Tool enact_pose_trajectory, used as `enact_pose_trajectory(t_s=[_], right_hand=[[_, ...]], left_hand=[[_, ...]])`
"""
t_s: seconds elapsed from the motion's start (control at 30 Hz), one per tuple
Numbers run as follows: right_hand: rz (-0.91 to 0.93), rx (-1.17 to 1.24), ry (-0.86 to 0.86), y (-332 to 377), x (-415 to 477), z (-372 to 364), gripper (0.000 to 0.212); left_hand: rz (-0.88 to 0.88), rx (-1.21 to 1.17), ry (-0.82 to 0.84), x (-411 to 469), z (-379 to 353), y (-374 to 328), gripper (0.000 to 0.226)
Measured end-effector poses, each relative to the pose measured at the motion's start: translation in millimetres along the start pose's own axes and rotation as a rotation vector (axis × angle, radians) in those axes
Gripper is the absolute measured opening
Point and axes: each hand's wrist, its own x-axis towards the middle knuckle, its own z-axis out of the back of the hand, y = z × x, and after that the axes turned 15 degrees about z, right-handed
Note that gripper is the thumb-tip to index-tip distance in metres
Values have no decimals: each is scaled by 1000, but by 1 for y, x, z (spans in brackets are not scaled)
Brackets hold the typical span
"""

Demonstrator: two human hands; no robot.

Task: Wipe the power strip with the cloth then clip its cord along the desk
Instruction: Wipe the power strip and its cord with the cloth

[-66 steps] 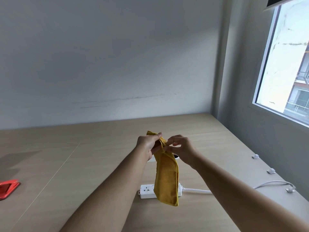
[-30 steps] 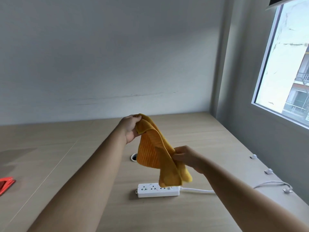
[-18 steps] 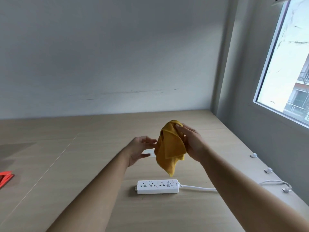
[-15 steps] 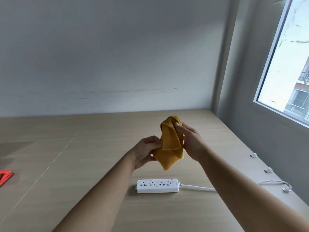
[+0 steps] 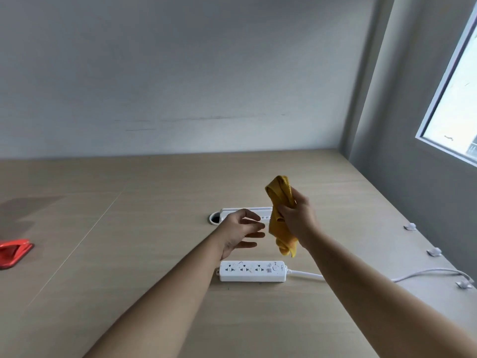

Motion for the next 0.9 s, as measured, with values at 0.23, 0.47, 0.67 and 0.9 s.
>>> enact_pose_trajectory(t_s=[0.23,0.47,0.67,0.9], right_hand=[[223,-710,358,-52,-14,-27,55],[376,-917,742,-102,-50,-74,54],[362,-900,791,-136,-71,-98,55],[300,-653,651,-153,-63,-102,56]], left_hand=[[98,414,-332,35,46,48,18],[231,909,-331,54,74,110,75],[168,992,-327,71,84,143,73],[30,922,-390,86,89,148,62]])
